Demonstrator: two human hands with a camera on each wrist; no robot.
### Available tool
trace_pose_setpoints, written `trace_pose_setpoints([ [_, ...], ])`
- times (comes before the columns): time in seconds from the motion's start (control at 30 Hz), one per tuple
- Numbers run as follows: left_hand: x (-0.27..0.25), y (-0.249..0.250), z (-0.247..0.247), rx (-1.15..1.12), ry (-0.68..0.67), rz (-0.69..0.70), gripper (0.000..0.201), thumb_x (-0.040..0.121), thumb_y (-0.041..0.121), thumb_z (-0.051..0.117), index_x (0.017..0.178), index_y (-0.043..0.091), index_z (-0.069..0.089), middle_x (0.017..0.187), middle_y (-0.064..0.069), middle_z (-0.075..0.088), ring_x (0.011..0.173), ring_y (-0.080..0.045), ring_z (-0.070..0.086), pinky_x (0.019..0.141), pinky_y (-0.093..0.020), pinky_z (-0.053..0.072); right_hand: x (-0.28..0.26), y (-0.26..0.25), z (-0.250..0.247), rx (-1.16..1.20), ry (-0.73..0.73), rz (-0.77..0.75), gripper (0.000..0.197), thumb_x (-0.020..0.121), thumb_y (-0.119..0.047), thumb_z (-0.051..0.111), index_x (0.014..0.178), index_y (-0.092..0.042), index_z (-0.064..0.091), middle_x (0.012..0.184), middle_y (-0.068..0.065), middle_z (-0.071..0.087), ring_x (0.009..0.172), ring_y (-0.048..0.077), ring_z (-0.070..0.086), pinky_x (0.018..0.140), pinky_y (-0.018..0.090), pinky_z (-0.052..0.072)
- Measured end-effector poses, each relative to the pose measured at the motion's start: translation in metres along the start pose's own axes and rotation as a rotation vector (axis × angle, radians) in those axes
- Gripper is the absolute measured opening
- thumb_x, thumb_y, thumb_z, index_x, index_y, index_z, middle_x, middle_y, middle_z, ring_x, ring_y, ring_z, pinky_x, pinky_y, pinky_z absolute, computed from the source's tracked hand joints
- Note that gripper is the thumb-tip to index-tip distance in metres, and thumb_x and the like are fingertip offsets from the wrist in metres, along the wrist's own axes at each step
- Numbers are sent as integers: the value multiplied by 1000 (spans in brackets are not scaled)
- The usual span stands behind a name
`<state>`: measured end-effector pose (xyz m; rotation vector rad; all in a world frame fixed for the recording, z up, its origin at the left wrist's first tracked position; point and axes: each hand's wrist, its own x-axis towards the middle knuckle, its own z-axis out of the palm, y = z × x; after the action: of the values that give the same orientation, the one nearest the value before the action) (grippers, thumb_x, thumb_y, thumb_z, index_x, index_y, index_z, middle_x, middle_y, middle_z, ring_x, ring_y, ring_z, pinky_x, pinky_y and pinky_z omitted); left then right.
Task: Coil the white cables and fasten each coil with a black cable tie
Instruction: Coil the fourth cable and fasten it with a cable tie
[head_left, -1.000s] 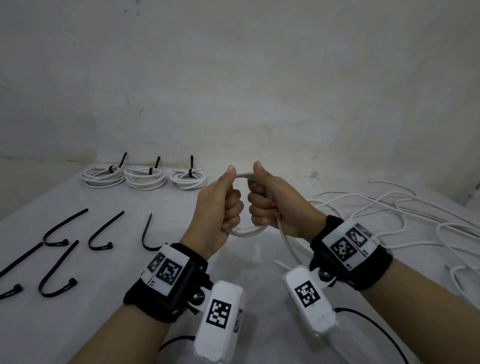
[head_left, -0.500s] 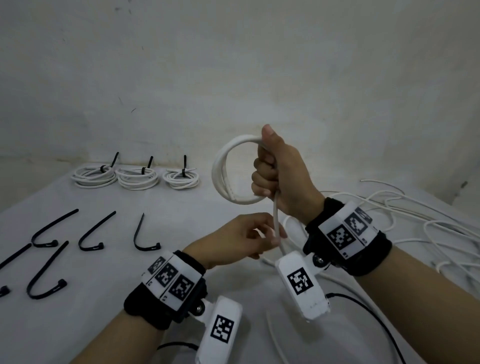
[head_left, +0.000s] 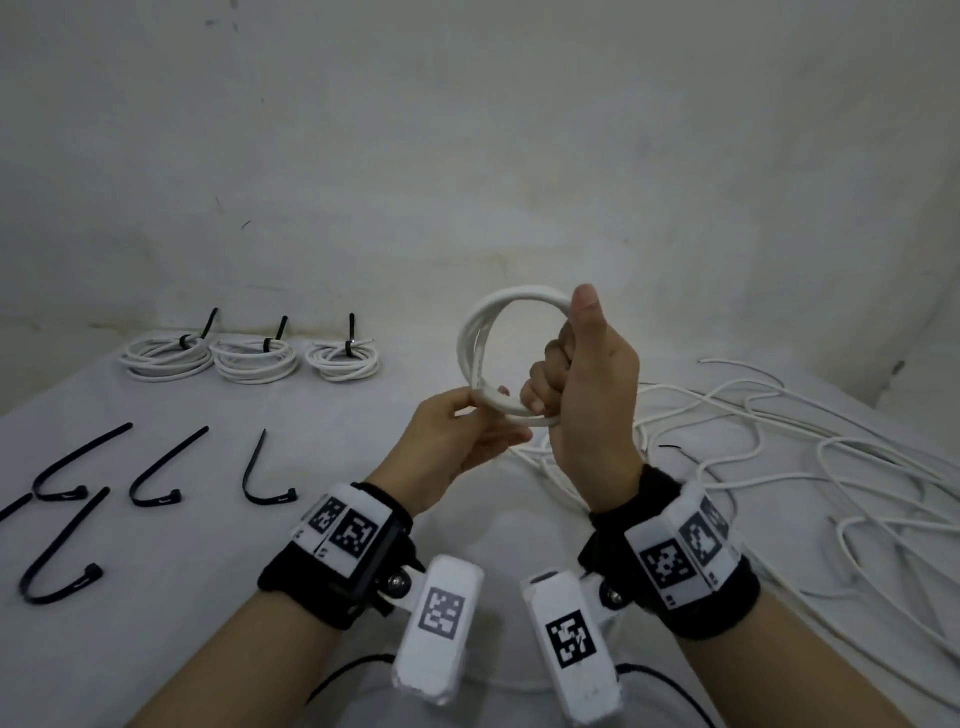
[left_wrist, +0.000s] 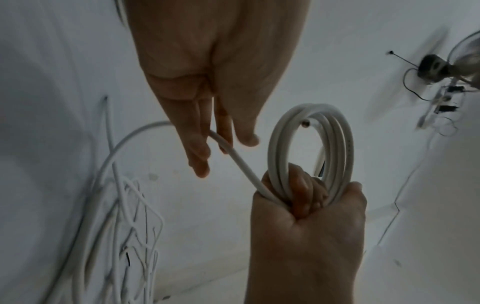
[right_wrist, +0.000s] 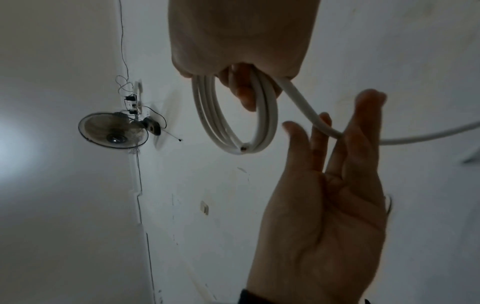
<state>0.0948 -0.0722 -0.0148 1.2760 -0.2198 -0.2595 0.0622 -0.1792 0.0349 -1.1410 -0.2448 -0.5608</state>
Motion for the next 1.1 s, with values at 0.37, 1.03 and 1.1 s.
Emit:
trace_pose_setpoints([
  [0.37,15,-3,28,-327,30,-213,11,91,1,55,85,-3,63,71,-8,72,63,-8,70,61,-15,56,11,10,-48,142,375,20,47,97,-40,48,58,-19,31,42,-6,19,35,10,19,40,20,26],
  [1.03,17,44,27,580,-128,72,40,101,37,33,102,4,55,89,-12,70,71,-13,67,61,-16,54,6,24,-48,31,288,328,48,96,-45,49,61,-18,29,42,-6,19,34,10,19,36,18,23],
  [1.1,18,42,25,617,-151,90,39,101,37,34,109,4,54,84,-8,67,68,-11,65,62,-16,54,6,25,-48,33,260,352,49,96,-45,48,60,-19,28,42,-6,18,35,10,18,36,18,22],
])
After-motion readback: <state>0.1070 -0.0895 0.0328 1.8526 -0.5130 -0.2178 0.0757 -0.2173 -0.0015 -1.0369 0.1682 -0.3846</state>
